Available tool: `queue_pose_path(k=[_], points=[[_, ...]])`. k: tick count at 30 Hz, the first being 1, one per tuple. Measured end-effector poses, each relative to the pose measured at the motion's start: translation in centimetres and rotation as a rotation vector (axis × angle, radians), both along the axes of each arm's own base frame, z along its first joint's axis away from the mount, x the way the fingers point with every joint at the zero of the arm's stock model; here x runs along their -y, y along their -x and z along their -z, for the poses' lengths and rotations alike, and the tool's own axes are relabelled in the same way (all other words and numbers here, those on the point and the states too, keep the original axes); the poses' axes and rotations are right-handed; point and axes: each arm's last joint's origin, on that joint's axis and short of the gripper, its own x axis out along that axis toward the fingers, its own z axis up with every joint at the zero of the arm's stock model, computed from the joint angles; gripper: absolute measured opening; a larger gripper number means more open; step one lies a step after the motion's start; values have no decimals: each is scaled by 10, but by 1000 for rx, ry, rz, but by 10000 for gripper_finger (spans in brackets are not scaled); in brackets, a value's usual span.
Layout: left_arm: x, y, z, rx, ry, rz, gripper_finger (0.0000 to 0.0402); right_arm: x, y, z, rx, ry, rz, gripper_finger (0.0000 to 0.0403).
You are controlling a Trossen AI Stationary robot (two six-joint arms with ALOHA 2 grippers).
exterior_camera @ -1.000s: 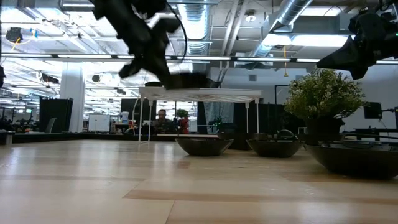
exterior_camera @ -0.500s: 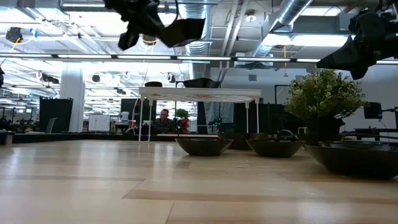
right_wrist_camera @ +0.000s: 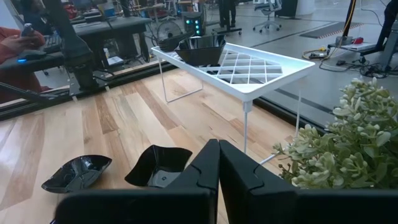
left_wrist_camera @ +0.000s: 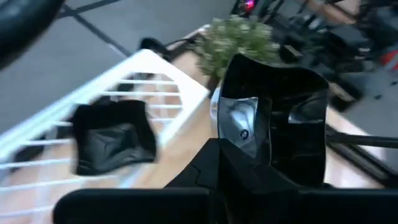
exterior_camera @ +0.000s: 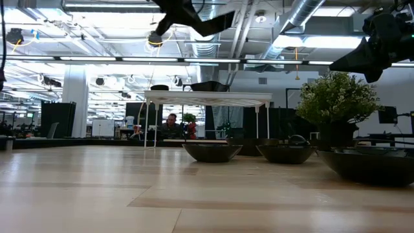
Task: Pick & Place Mini shaped plates
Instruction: Stack the black distorted square plate on top of the black distorted square plates on the shelf
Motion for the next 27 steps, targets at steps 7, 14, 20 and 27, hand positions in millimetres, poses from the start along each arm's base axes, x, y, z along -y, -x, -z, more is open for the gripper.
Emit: queue_pose_path(k=[7,14,20,27], points=[[-56,-6,2,-83,35,-77,5,0,0,0,0,0,-1,1],[-100,-7,33,-128,171,-117,5,0,0,0,0,0,-1,1],[-108,-15,56,-178,211,-122,5,0,0,0,0,0,-1,1],[-112,-16,68,-215,238,-135,5,0,0,0,0,0,0,1]])
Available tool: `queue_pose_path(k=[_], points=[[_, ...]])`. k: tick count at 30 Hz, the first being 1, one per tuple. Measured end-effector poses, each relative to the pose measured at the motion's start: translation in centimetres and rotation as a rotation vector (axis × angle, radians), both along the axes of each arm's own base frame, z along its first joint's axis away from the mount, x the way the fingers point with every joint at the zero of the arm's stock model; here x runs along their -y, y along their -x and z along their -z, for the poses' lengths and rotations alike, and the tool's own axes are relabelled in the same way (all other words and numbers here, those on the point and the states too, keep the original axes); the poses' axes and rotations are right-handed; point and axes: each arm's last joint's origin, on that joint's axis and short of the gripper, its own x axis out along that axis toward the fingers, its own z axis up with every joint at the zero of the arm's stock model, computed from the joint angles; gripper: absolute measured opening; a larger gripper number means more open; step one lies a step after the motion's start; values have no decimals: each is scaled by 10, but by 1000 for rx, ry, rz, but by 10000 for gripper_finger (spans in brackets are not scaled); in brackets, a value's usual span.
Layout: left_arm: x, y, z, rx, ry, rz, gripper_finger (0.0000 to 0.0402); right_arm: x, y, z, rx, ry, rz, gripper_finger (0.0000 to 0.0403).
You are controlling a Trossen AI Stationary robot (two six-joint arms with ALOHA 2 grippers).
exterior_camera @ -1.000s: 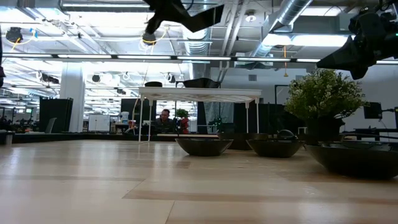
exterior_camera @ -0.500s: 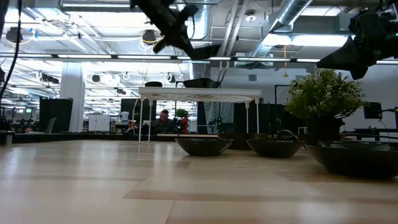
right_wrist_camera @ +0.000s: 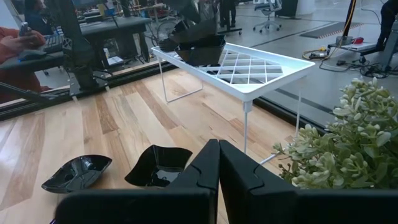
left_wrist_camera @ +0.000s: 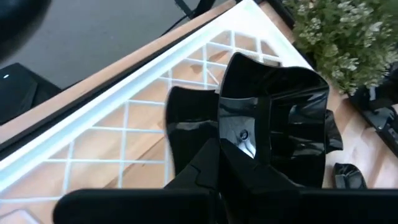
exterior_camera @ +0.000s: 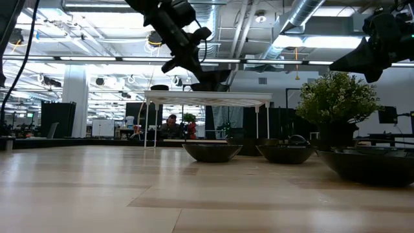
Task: Pick & Place Mini shaped plates
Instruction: Stack the black distorted square plate on top of the black distorted square plates on the shelf
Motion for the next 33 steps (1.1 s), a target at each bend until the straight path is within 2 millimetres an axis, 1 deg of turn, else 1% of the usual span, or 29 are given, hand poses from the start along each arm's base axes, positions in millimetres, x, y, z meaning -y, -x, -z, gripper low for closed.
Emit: queue_pose_path(k=[6,16,33], points=[[-8,6,1,-15,10,-27,5,0,0,0,0,0,0,1],[-5,6,2,-18,37,-32,5,0,0,0,0,0,0,1],[-1,3,2,-16,26,-17,7,0,0,0,0,0,0,1]])
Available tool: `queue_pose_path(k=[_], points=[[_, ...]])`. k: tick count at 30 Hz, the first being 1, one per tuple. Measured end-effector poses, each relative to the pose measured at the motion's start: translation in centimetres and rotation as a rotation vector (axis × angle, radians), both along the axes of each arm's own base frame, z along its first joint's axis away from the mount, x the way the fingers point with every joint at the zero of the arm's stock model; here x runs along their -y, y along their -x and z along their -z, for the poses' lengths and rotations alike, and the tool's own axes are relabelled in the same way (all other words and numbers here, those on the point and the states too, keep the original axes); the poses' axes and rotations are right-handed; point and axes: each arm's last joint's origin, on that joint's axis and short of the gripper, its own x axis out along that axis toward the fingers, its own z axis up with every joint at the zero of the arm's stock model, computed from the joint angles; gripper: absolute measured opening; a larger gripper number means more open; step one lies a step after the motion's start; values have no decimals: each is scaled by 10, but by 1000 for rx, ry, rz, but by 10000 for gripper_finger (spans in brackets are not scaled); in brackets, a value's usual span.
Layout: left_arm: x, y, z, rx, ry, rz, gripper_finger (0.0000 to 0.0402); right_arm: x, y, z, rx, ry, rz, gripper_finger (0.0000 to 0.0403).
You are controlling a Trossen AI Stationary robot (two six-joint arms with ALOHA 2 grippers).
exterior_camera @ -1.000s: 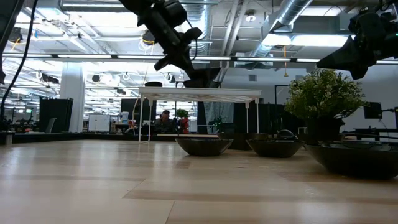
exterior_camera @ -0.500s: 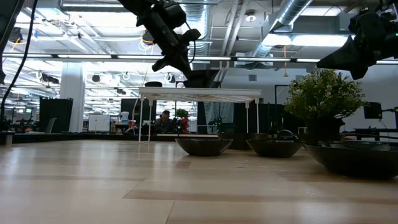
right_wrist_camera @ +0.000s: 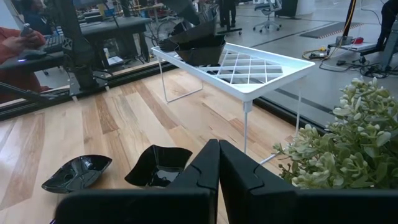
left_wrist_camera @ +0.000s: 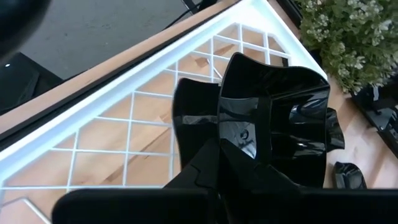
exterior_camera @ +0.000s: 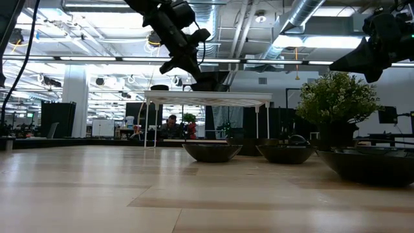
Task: Pick & Place Mini shaped plates
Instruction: Stack the black distorted square plate on top of the black distorted square plates on the shelf
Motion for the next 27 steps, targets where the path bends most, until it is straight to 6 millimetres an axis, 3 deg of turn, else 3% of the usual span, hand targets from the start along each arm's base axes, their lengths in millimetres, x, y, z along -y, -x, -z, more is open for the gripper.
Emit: queue_pose_path(k=[21,27], points=[[0,0,-3,2,-46,26,94,0,0,0,0,0,0,1],[26,-2,-23,48,-23,53,97,0,0,0,0,0,0,1]])
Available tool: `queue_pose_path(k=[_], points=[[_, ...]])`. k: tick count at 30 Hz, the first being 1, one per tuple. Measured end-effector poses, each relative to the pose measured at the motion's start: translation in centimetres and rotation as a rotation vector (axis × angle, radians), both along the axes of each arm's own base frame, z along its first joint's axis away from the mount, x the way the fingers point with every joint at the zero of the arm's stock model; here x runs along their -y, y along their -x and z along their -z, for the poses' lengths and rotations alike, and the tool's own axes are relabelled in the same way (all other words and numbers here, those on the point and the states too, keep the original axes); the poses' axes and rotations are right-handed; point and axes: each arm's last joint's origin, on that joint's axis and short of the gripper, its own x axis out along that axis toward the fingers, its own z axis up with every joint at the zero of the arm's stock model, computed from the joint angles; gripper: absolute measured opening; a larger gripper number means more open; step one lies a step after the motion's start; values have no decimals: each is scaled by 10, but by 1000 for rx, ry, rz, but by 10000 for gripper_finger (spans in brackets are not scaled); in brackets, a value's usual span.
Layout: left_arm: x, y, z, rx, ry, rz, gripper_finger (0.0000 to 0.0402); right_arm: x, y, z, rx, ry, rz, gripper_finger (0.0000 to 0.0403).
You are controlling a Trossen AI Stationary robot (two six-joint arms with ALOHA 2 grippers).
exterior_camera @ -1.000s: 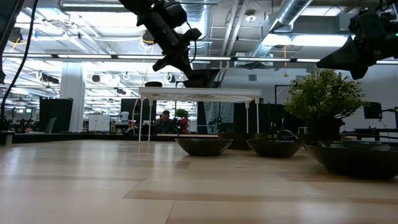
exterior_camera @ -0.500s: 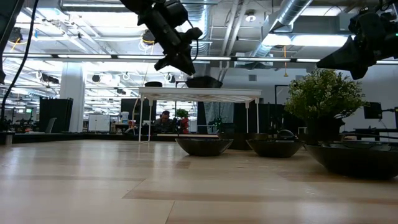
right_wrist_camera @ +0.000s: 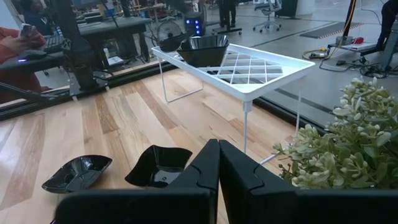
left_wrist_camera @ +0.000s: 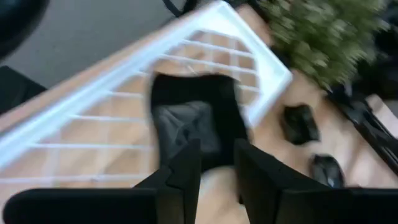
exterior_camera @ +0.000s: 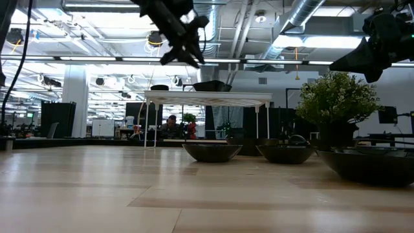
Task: Pick & Place Mini shaped plates
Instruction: Stack the black distorted square plate on top of the black distorted square plates on the shelf
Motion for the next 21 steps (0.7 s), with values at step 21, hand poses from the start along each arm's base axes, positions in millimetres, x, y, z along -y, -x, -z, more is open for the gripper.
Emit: queue_pose_path(k=[21], points=[[193,-17,49,-153,75,73,97,0,0,0,34,-63,13,1]])
